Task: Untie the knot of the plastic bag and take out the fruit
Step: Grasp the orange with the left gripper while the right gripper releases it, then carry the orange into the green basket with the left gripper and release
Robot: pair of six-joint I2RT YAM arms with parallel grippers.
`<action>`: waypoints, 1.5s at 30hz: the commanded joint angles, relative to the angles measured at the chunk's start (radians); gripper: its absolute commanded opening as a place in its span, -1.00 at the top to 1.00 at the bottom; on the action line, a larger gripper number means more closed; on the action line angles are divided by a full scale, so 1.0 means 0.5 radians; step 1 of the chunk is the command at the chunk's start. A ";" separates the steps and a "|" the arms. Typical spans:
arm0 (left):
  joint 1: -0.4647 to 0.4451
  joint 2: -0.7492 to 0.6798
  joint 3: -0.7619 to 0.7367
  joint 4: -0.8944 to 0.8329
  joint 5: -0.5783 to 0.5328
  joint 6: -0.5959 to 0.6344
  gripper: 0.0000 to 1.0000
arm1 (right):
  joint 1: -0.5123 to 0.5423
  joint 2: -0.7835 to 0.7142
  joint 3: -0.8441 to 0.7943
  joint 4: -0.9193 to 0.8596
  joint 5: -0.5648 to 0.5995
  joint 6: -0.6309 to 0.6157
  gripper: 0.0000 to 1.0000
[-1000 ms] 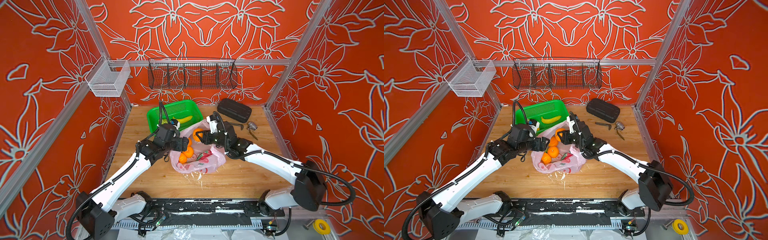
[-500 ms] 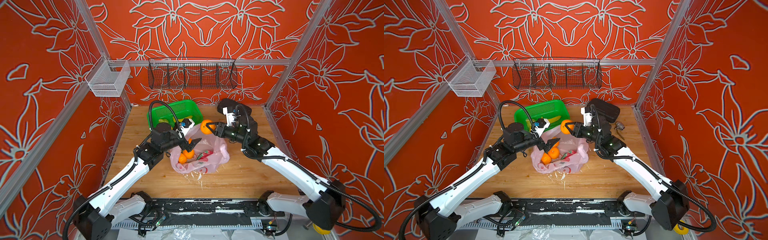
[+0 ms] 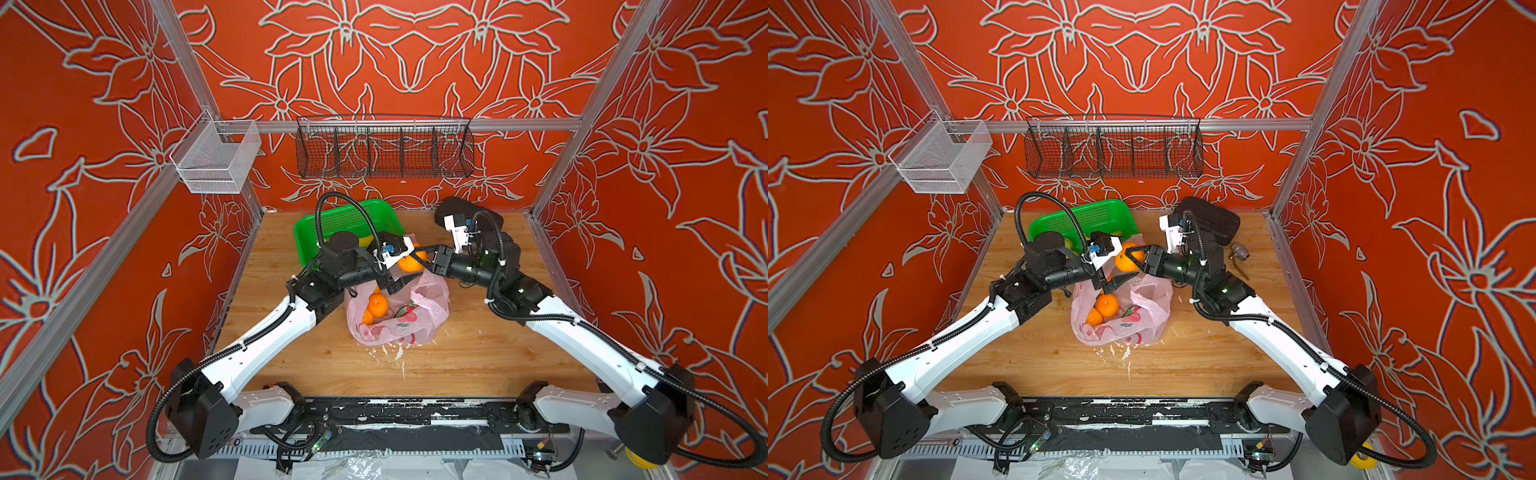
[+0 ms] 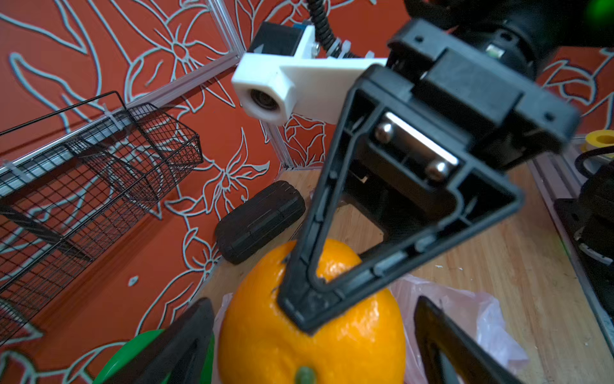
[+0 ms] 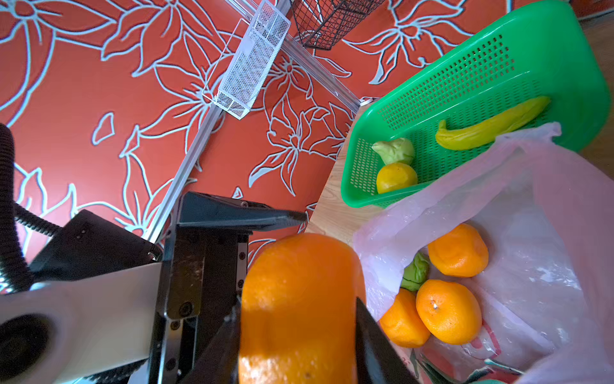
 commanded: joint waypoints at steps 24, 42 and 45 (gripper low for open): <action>-0.023 0.039 0.160 -0.151 -0.499 0.001 0.10 | -0.009 -0.408 -0.054 -0.148 0.377 -0.040 -0.80; 0.548 0.463 0.687 -0.839 -1.246 -0.857 0.13 | -0.008 -0.555 -0.326 -0.063 0.349 0.048 -0.85; 0.706 0.608 0.818 -1.008 -1.271 -1.197 0.14 | -0.008 -0.574 -0.344 -0.076 0.355 0.049 -0.85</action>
